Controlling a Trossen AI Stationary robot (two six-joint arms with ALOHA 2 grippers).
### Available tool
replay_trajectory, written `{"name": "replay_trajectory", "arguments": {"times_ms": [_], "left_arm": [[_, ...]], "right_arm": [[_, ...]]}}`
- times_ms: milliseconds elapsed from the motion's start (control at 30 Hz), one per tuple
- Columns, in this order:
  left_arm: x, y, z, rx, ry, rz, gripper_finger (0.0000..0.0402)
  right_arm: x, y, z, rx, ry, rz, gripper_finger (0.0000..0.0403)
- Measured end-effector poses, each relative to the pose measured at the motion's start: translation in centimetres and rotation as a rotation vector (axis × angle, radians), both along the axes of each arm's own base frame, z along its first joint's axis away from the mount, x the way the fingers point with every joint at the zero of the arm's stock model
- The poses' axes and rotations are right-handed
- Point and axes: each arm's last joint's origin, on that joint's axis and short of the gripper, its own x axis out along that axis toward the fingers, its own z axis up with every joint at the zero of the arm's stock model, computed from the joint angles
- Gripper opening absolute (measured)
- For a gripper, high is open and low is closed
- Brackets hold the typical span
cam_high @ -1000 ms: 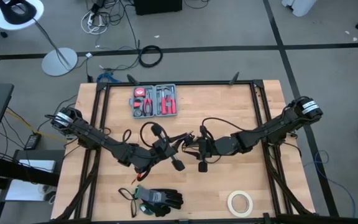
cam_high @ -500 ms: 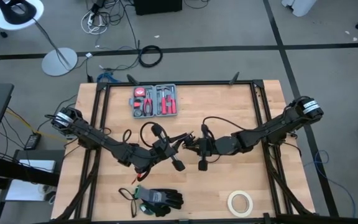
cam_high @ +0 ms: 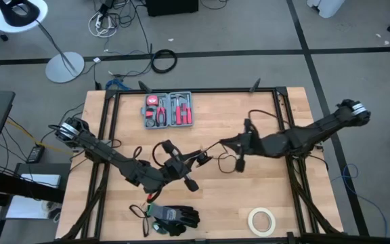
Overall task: Coil cords
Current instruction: Coil the black wire cable into the black spool
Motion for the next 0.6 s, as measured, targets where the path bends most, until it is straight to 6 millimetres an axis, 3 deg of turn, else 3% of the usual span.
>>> {"name": "replay_trajectory", "arguments": {"times_ms": [200, 600], "left_arm": [[0.2, 0.5, -0.9, -0.035, 0.031, 0.033, 0.0], [0.7, 1.9, -1.5, -0.057, 0.055, 0.055, 0.0]], "right_arm": [[-1.2, 1.4, 1.0, 0.029, -0.061, 0.079, 0.0002], [0.0, 3.4, 1.7, 0.045, -0.213, 0.165, 0.0002]]}}
